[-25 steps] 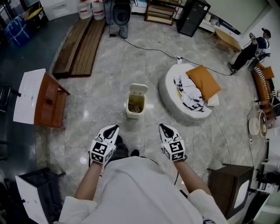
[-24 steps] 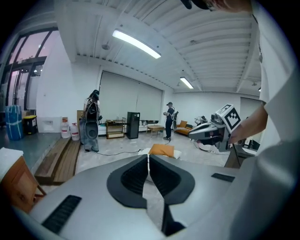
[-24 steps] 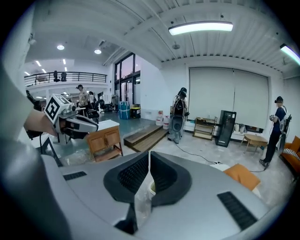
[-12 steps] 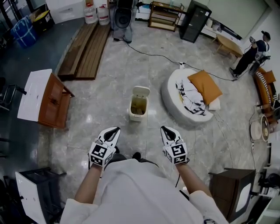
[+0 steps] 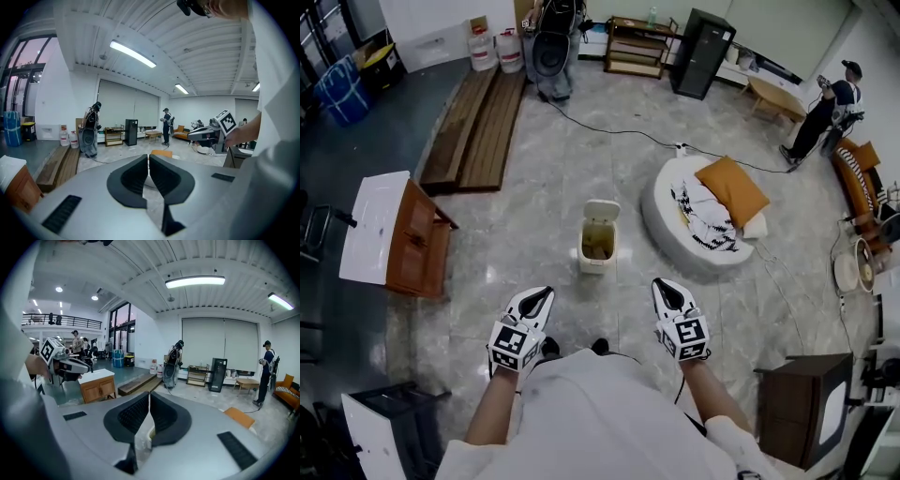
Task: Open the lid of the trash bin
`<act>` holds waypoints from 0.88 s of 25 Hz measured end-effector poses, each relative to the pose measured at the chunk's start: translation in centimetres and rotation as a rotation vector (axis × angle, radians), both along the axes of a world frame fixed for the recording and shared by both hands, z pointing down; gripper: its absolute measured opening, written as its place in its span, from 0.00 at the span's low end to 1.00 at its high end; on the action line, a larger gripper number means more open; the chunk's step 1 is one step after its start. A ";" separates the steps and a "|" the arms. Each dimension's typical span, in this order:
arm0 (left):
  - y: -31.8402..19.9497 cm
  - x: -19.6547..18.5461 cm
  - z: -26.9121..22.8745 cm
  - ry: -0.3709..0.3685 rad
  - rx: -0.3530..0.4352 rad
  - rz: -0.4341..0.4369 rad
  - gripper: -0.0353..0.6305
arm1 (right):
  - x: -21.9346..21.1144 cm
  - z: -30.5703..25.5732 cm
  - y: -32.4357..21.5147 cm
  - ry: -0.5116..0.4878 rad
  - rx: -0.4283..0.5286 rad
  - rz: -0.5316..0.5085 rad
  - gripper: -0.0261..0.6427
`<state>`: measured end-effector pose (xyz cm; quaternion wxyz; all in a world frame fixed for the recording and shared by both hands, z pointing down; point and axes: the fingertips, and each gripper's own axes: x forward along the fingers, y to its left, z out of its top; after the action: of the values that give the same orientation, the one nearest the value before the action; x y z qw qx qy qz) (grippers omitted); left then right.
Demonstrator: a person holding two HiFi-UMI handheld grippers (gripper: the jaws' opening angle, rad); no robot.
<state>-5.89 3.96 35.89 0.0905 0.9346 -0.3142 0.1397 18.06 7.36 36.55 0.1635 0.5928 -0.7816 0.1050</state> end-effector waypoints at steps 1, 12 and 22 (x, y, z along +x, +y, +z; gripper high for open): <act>-0.1 -0.3 0.0 0.000 0.001 0.002 0.08 | -0.2 -0.2 0.0 0.003 0.006 0.004 0.09; -1.7 -3.1 -0.7 0.012 0.004 -0.001 0.08 | -1.8 -1.5 -0.8 -0.004 0.036 0.041 0.09; -2.5 -3.9 -0.7 0.017 0.008 -0.002 0.08 | -2.4 -1.9 -1.6 0.007 0.047 0.048 0.09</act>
<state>-9.81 1.41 35.20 0.0894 0.9357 -0.3152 0.1304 15.70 5.79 34.60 0.1495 0.6154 -0.7688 0.0883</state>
